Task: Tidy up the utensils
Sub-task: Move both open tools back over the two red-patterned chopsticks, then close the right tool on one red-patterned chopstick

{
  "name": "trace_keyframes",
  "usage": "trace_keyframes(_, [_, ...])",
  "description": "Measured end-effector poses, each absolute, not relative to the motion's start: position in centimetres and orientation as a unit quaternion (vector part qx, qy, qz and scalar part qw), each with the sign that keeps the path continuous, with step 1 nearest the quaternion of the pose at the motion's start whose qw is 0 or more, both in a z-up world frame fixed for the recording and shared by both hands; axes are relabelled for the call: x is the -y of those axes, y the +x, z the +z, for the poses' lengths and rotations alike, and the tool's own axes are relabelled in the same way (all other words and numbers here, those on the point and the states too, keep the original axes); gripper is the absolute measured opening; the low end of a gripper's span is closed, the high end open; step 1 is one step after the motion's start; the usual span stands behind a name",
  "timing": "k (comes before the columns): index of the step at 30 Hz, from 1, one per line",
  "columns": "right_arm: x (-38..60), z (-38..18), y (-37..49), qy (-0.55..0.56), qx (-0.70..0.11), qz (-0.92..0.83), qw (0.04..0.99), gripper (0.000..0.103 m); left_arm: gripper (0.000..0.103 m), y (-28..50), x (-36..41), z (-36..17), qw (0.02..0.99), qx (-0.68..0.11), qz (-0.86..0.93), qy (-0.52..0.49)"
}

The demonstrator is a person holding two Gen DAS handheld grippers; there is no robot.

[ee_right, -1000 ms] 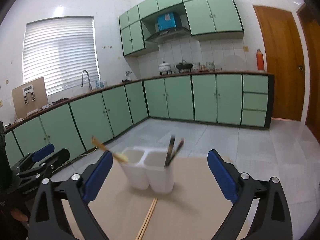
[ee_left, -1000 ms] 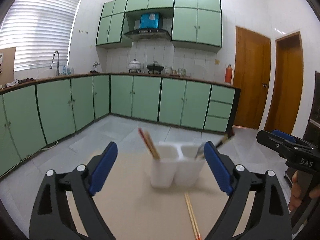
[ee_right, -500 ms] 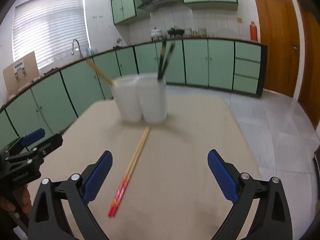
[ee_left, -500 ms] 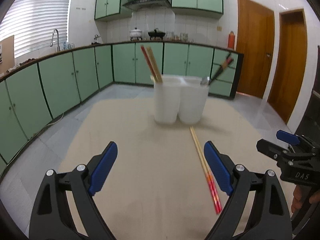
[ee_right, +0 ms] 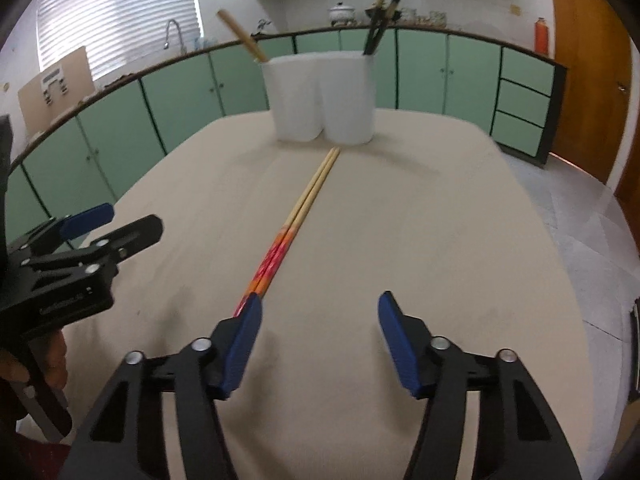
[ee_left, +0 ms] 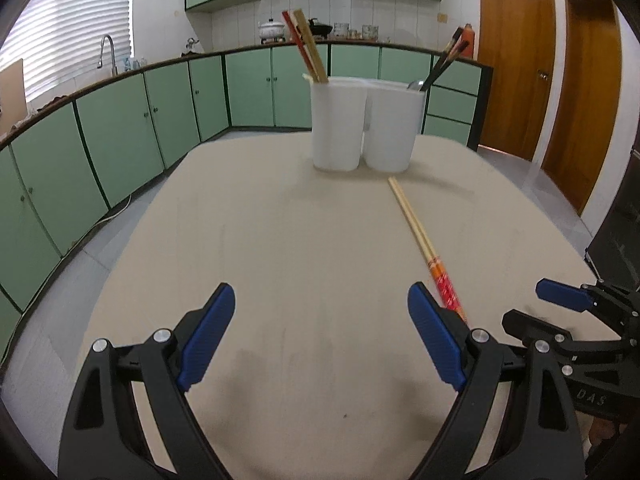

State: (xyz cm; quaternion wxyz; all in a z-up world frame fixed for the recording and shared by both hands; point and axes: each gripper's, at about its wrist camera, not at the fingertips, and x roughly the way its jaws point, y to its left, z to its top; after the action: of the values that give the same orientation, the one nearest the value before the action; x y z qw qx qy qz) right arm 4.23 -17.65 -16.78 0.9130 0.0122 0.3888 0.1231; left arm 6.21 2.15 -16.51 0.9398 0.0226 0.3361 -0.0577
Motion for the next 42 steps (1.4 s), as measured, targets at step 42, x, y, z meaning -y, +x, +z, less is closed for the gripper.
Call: trace_keyframes(42, [15.6, -18.2, 4.2, 0.031, -0.378, 0.080, 0.922, 0.028, 0.086, 5.7, -2.4, -17.6, 0.945, -0.325, -0.039, -0.003])
